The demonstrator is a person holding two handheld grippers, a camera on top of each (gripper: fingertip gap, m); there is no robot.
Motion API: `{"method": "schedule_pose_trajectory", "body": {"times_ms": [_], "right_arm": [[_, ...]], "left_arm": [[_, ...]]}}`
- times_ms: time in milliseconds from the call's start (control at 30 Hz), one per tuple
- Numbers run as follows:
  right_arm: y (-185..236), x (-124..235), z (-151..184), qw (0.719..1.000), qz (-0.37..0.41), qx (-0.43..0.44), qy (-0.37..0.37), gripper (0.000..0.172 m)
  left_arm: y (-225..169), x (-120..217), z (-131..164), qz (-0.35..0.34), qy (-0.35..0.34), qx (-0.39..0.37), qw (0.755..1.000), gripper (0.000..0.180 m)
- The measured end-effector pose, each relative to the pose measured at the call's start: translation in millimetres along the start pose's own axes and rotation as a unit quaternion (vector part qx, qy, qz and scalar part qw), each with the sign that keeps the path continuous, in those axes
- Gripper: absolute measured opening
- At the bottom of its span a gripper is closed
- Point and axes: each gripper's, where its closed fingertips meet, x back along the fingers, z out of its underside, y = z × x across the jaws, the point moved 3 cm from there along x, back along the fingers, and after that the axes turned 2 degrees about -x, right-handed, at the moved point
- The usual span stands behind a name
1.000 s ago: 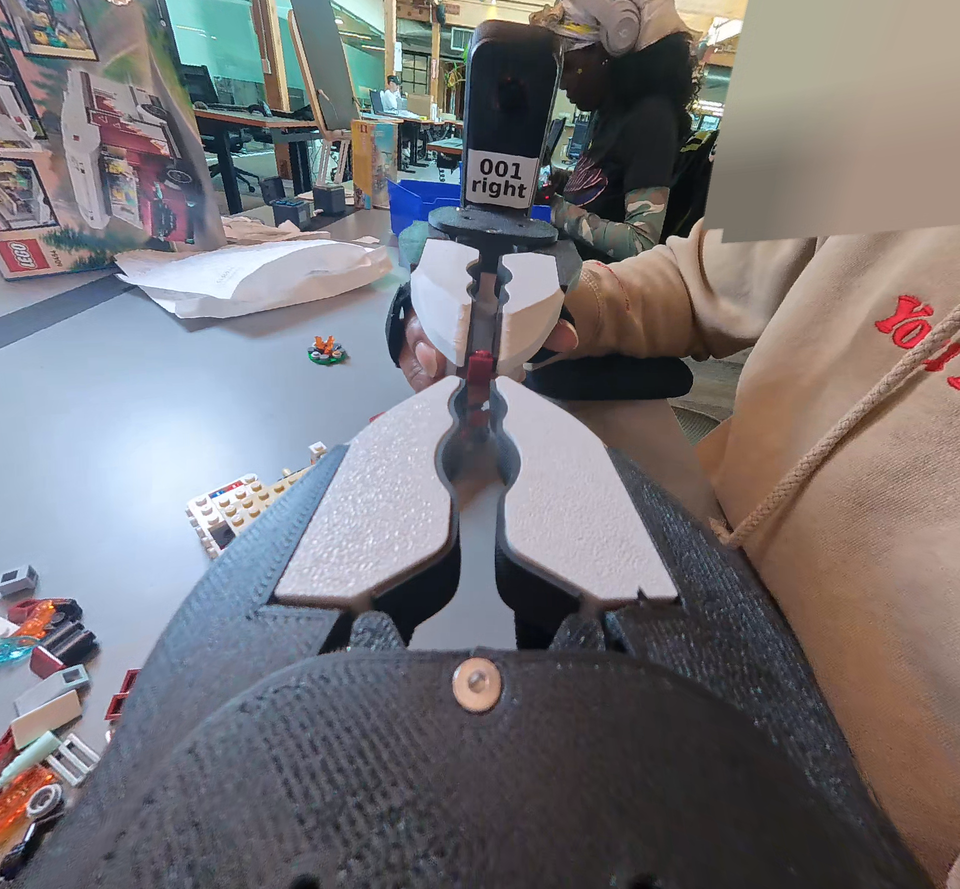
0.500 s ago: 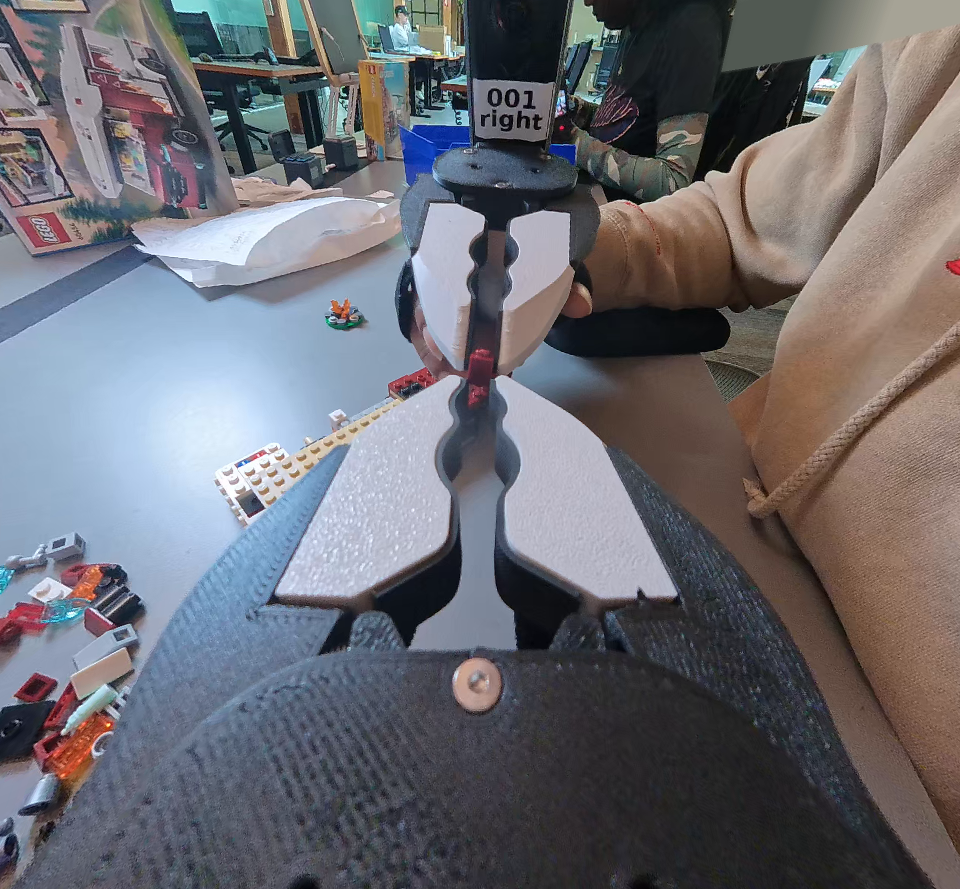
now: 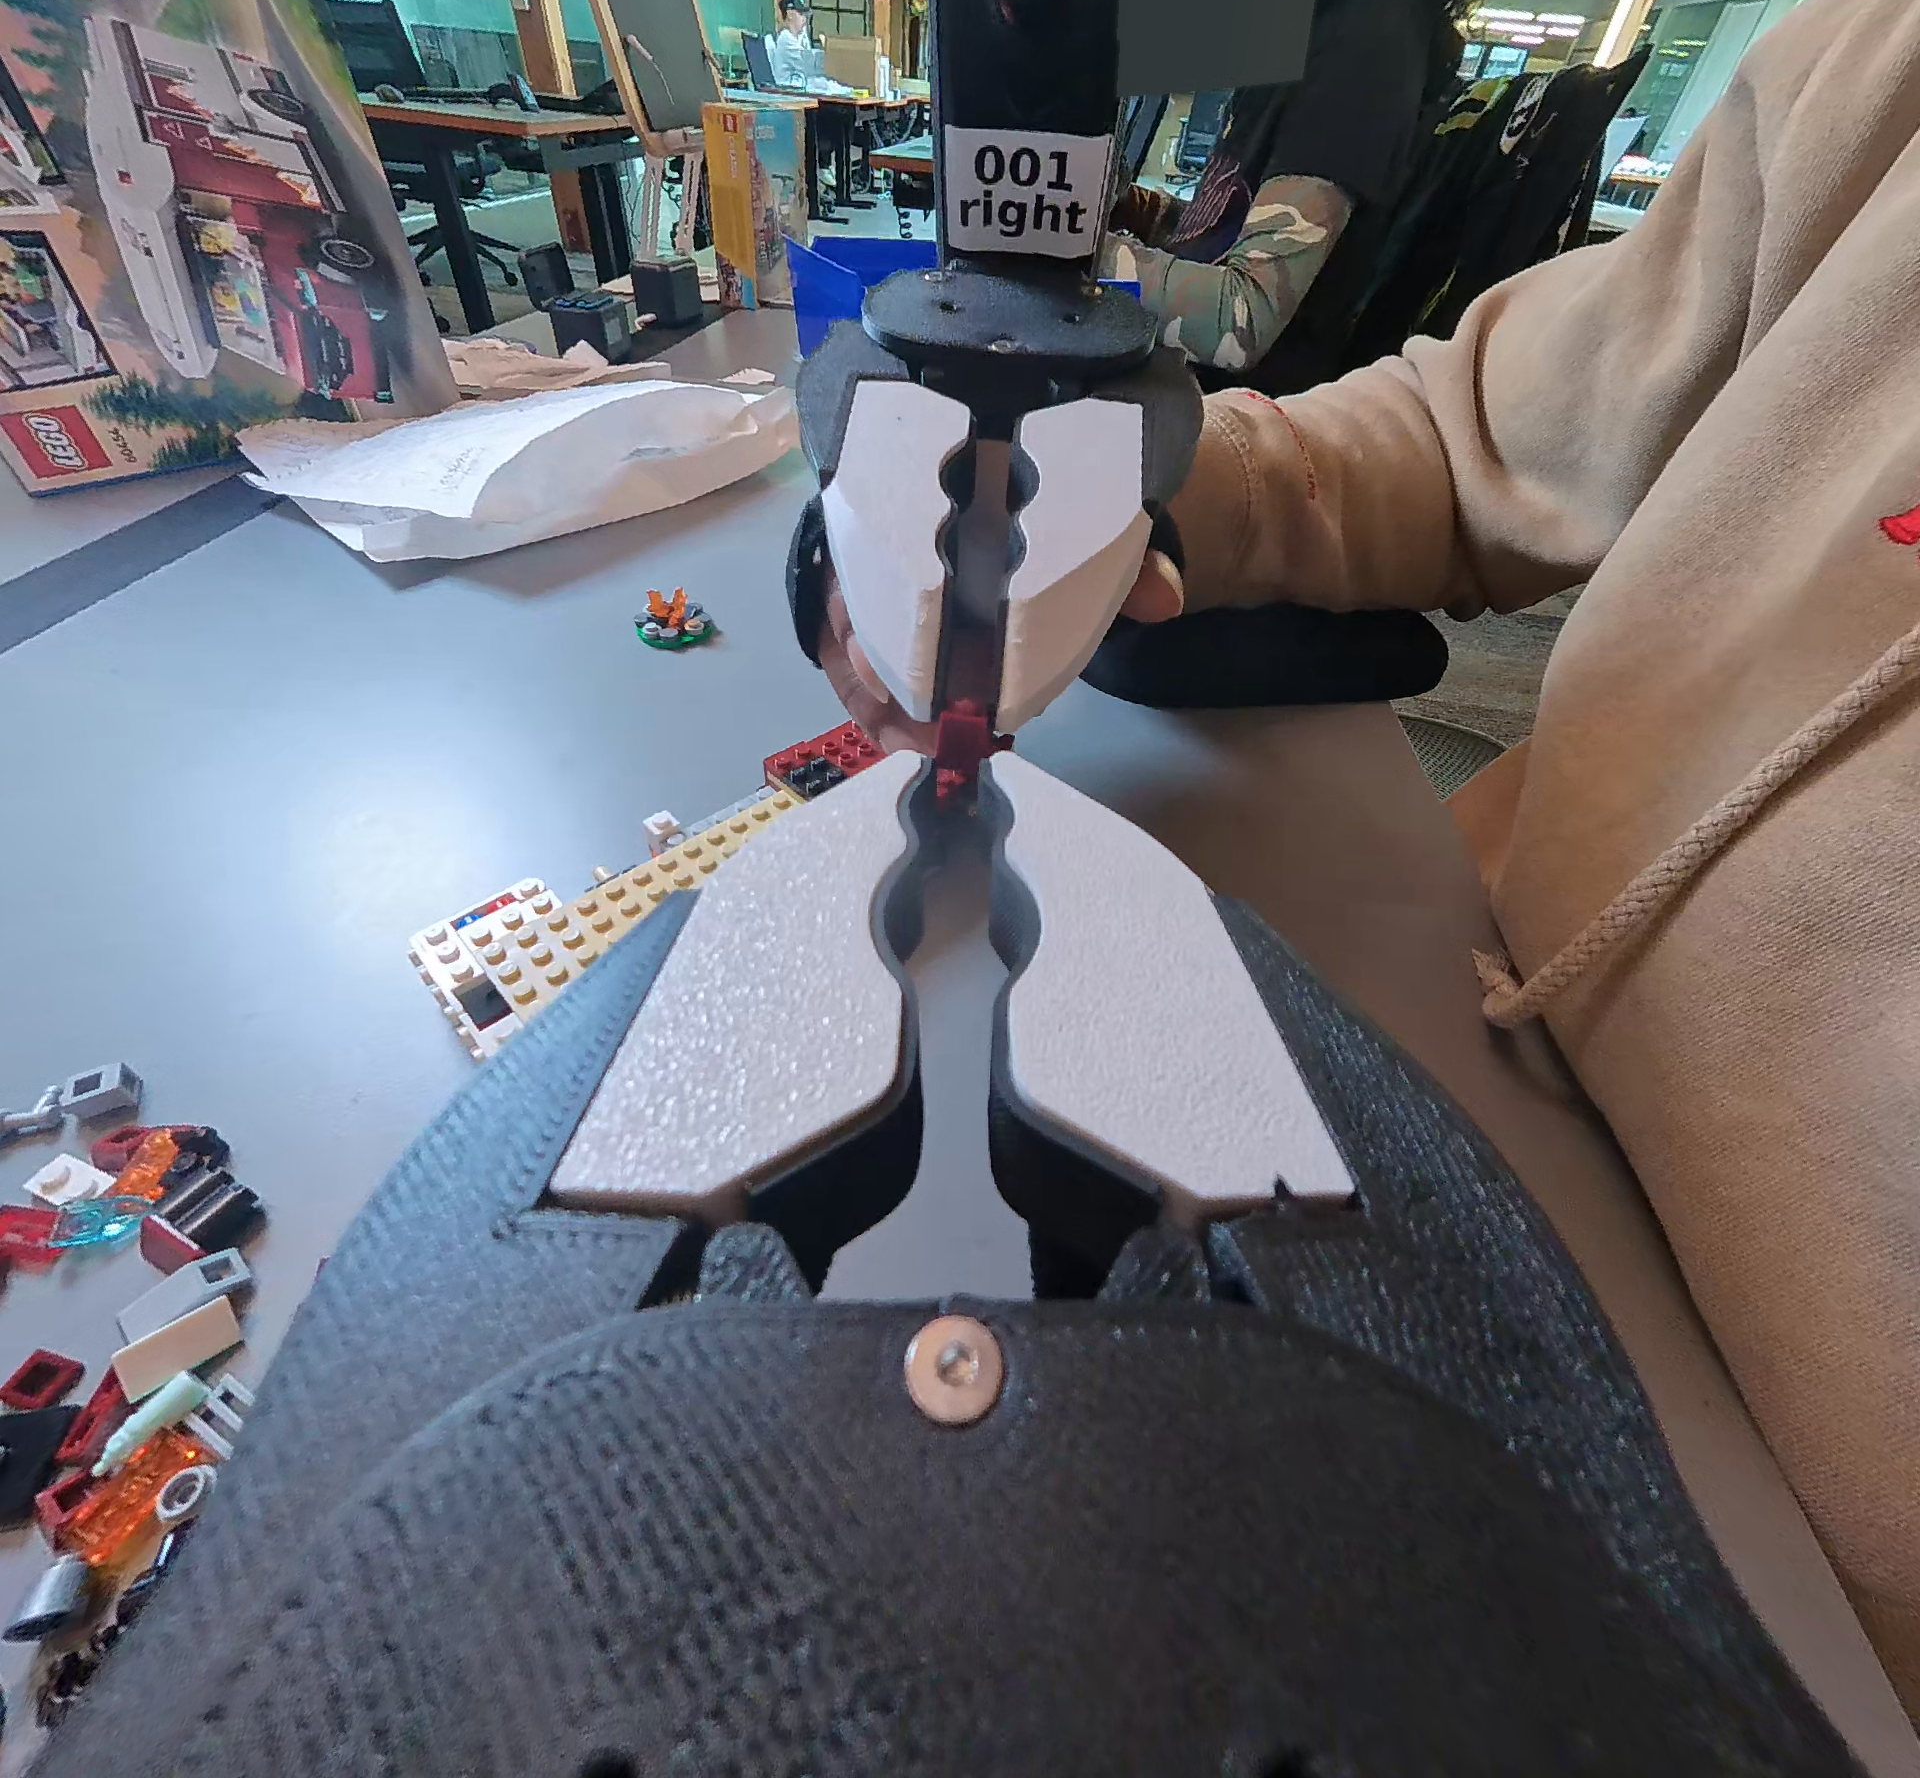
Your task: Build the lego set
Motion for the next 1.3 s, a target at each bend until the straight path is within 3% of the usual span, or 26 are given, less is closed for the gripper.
{"method": "schedule_pose_trajectory", "body": {"times_ms": [133, 200, 333, 467, 567, 733, 1033, 1300], "right_arm": [[-1, 1, 1, 1.0, 0.002, -0.003, 0.005, 0.008], [-4, 6, 0, 1.0, 0.015, 0.011, 0.02, 0.008], [-25, 53, 2, 0.993, 0.079, 0.038, 0.085, 0.008], [-43, 118, 38, 0.974, 0.14, -0.013, 0.177, 0.008], [-43, 142, 75, 0.961, 0.146, -0.057, 0.226, 0.008], [-49, 141, 103, 0.953, 0.151, -0.062, 0.257, 0.008], [-80, 146, 108, 0.94, 0.159, -0.067, 0.295, 0.008], [-77, 169, 115, 0.922, 0.169, -0.08, 0.338, 0.008]], "left_arm": [[2, -1, 0, -0.008, -0.003, 0.005, 1.0, 0.009], [5, 0, 0, -0.017, -0.003, 0.009, 1.0, 0.027], [21, 12, -8, -0.064, -0.02, 0.006, 0.998, 0.031], [36, 29, -16, -0.116, -0.034, -0.006, 0.993, 0.027], [42, 35, -18, -0.13, -0.039, -0.003, 0.991, 0.023], [41, 28, -10, -0.131, -0.019, -0.007, 0.991, 0.021], [44, 25, 0, -0.139, 0.009, -0.01, 0.99, 0.02], [43, 21, 11, -0.123, 0.034, -0.006, 0.992, 0.02]]}}
